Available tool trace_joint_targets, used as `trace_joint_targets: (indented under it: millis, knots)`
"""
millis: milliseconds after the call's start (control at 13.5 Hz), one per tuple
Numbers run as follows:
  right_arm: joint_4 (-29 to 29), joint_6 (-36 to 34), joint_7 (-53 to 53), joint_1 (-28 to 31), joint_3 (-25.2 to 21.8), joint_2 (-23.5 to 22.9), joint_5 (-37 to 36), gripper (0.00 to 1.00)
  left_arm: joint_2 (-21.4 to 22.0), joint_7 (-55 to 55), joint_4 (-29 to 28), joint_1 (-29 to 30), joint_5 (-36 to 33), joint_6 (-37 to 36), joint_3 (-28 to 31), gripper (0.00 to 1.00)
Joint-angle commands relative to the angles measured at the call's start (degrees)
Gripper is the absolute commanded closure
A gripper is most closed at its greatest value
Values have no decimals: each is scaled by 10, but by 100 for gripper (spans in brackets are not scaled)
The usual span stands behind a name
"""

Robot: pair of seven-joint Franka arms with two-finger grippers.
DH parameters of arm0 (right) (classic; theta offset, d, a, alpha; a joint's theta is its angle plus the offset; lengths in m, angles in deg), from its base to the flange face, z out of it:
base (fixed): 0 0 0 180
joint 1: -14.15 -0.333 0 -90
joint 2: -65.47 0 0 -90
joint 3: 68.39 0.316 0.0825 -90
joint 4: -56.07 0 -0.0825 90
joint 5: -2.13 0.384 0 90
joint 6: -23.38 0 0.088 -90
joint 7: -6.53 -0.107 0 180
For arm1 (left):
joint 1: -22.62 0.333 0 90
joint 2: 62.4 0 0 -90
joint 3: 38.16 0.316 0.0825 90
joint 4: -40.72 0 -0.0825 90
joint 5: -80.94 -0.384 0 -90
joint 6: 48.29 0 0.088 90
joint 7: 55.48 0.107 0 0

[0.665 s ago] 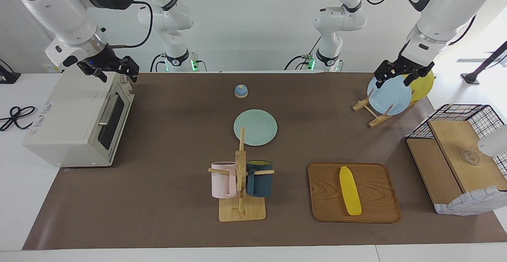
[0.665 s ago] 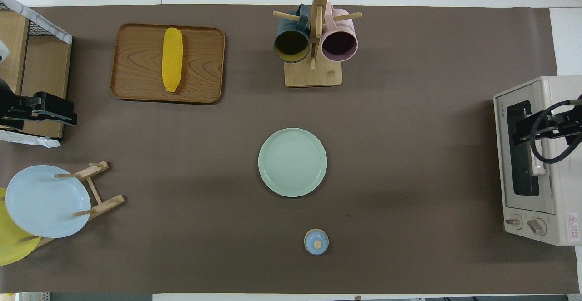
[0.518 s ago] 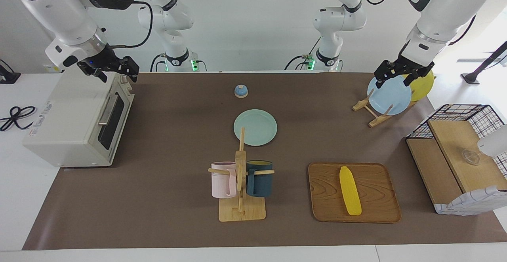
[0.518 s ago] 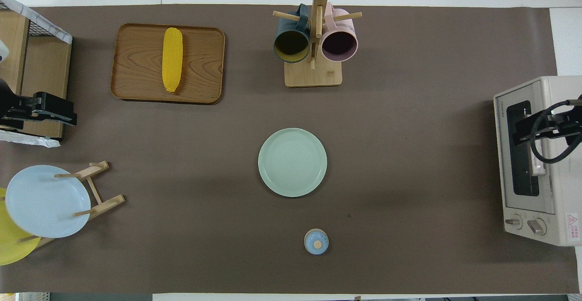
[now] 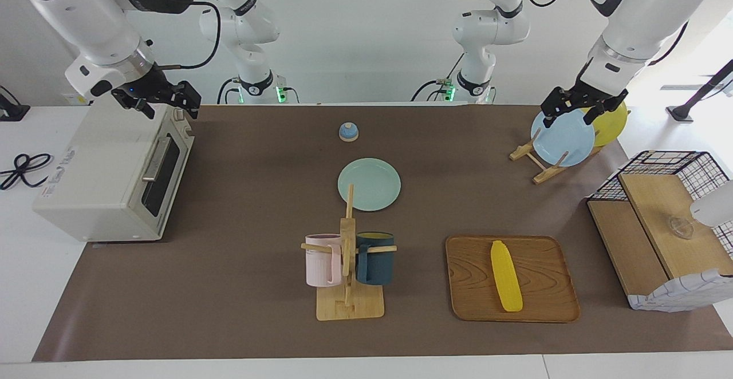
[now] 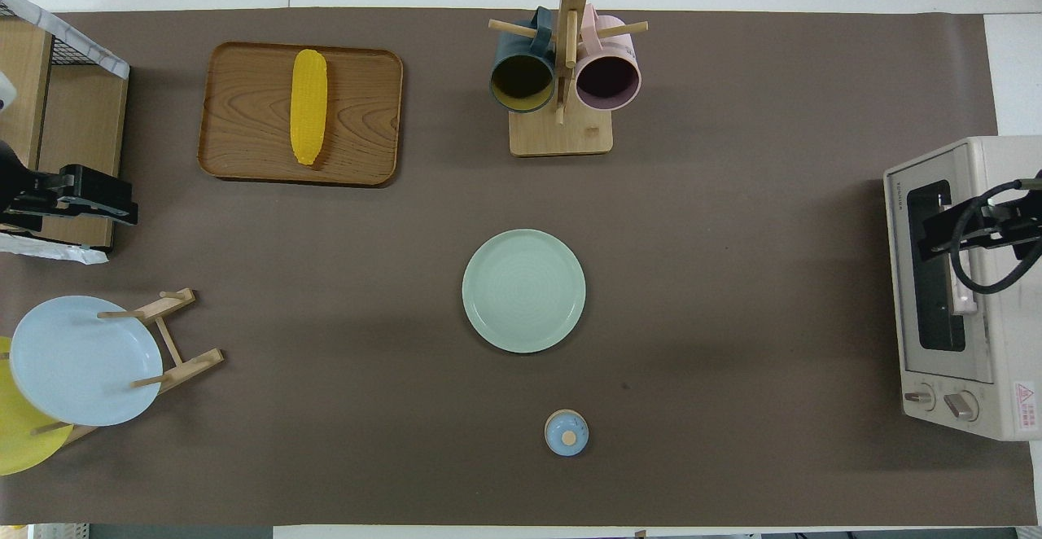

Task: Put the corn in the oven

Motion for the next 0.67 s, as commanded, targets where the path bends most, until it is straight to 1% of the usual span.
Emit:
trace_joint_targets:
  millis: [0, 74, 148, 222, 296, 370, 518, 591]
  knots:
    - [25, 32, 26, 12, 17, 17, 15, 92, 13, -1, -16, 0, -10, 10, -3, 0]
    - [53, 48, 43, 12, 18, 31, 8, 100, 13, -1, -16, 0, -10, 11, -3, 0]
    - [73, 63, 77, 11, 18, 39, 5, 100, 14, 0, -17, 0, -10, 11, -3, 0]
    - [100, 78, 81, 12, 18, 52, -4, 100, 14, 1, -18, 0, -8, 12, -3, 0]
    - [126, 107, 81, 12, 18, 61, -31, 100, 14, -1, -19, 0, -7, 13, -3, 0]
    - [158, 150, 81, 13, 18, 72, -59, 100, 15, -5, -22, 0, -7, 21, -3, 0]
    - [221, 218, 81, 20, 17, 91, -81, 100, 17, -4, -45, 0, -7, 79, -3, 0]
    - [240, 235, 82, 23, 16, 90, -97, 100, 5, -3, -46, -1, -3, 90, -4, 0]
